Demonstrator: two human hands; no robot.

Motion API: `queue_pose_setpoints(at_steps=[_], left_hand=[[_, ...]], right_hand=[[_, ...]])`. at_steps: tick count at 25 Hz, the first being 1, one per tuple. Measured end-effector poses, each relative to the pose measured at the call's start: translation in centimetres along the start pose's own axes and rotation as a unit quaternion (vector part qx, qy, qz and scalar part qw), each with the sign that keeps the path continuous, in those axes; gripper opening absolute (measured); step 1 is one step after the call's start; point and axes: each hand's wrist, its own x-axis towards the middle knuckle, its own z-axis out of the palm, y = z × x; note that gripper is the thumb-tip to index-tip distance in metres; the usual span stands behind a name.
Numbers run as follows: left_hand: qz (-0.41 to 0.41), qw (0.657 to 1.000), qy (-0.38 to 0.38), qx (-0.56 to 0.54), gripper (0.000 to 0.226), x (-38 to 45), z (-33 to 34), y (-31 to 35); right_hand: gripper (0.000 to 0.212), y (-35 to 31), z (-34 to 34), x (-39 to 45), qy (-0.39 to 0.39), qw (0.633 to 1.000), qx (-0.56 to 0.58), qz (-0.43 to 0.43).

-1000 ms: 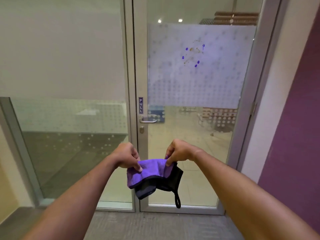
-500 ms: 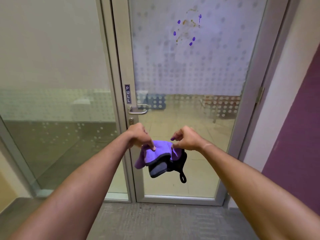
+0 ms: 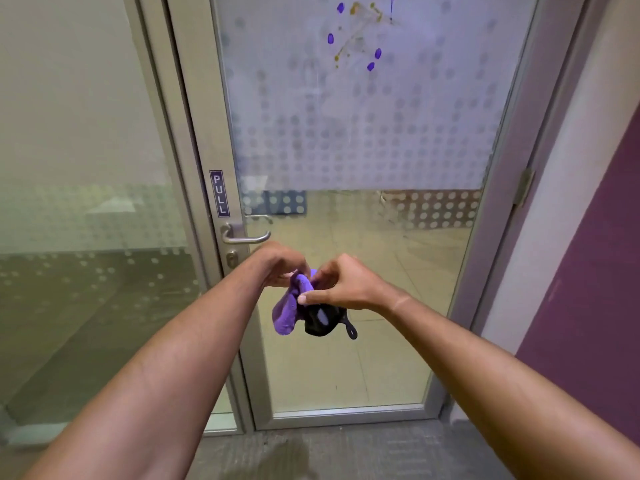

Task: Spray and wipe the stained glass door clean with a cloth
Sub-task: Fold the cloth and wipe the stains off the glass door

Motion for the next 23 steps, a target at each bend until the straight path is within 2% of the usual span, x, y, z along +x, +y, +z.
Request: queue_pose_setpoints(at_steps=[2, 5, 7, 10, 15, 17, 21, 23], left_hand=[[0.005, 1.000, -0.008, 0.007, 0.020, 2.6, -0.3, 0.8], [0.019, 1.000, -0.011, 0.011, 0.019, 5.9, -0.5, 1.9], [0.029, 0.999, -0.019, -0.001, 0.016, 7.5, -0.7, 2.3], [0.054, 0.997, -0.053, -0.032, 0.007, 9.2, -0.8, 2.5], [0.092, 0.986, -0.116, -0.074, 0.018, 11.0, -1.0, 2.4], [0.113, 0.986, -0.118, -0.032, 0.016, 10.9, -1.1, 2.5], [0.153, 0.973, -0.049, 0.166, 0.041, 10.9, -0.8, 2.8], [0.157, 0.967, -0.016, 0.201, 0.031, 11.0, -0.9, 3.1]], right_hand=[[0.037, 0.6, 0.5, 2.3, 0.038, 0.998, -0.057, 0.004], [0.012, 1.7, 0.5, 5.3, 0.077, 0.995, -0.043, 0.042], [0.005, 2.7, -0.1, 7.0, 0.073, 0.995, -0.005, 0.070], [0.006, 4.2, -1.4, 9.2, 0.064, 0.993, 0.010, 0.096], [0.005, 6.7, -3.5, 12.0, 0.028, 0.986, 0.095, 0.136], [0.008, 7.3, -4.2, 12.8, 0.011, 0.985, 0.106, 0.137], [0.010, 7.7, -5.3, 14.2, -0.019, 0.986, 0.117, 0.118], [0.009, 8.0, -6.2, 14.8, -0.036, 0.989, 0.098, 0.105]])
